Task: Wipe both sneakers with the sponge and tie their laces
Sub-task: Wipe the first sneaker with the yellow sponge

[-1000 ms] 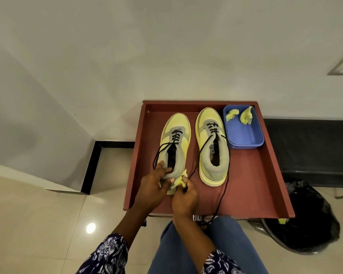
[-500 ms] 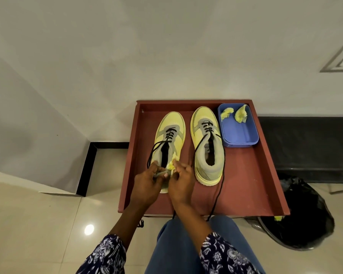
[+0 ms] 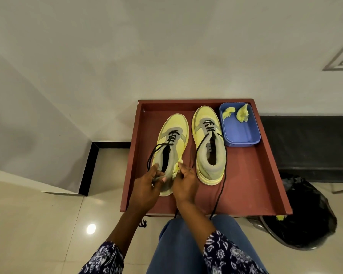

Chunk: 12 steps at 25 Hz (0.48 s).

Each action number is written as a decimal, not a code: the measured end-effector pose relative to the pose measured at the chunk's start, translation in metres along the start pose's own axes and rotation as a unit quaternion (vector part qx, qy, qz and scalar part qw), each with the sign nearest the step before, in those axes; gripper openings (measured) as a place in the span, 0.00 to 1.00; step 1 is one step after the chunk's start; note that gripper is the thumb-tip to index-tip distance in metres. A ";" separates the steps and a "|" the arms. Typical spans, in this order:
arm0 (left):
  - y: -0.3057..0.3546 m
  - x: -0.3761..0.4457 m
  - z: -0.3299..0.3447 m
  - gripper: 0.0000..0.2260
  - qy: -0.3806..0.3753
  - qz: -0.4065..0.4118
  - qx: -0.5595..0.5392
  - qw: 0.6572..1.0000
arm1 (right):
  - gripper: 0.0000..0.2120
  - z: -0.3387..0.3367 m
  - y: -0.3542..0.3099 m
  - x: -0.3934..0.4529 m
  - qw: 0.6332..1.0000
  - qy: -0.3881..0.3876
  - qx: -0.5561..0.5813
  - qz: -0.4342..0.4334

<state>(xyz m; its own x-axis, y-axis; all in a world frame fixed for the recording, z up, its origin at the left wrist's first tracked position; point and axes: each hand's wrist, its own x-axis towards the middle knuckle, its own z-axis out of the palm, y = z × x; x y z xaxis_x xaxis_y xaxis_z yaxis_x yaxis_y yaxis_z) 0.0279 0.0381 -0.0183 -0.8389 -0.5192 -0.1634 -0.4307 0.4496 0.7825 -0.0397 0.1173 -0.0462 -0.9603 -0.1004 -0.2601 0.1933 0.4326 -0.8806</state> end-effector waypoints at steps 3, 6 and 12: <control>-0.006 -0.004 -0.002 0.13 -0.004 0.000 -0.002 1.000 | 0.17 -0.002 -0.016 0.024 0.998 -0.034 -0.025 -0.042; -0.010 -0.007 -0.001 0.14 0.007 0.008 0.005 1.000 | 0.19 -0.002 -0.028 0.034 0.990 -0.069 -0.066 -0.100; -0.010 -0.008 0.003 0.16 0.018 0.011 0.011 1.000 | 0.18 -0.005 -0.003 -0.005 0.992 -0.063 -0.042 -0.100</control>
<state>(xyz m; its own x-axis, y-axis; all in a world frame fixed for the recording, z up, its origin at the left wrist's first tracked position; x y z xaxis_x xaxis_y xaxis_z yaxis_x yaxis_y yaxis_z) 0.0379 0.0396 -0.0268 -0.8359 -0.5349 -0.1234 -0.4195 0.4776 0.7720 -0.0368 0.1205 -0.0404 -0.9443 -0.3005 -0.1345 -0.0220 0.4653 -0.8849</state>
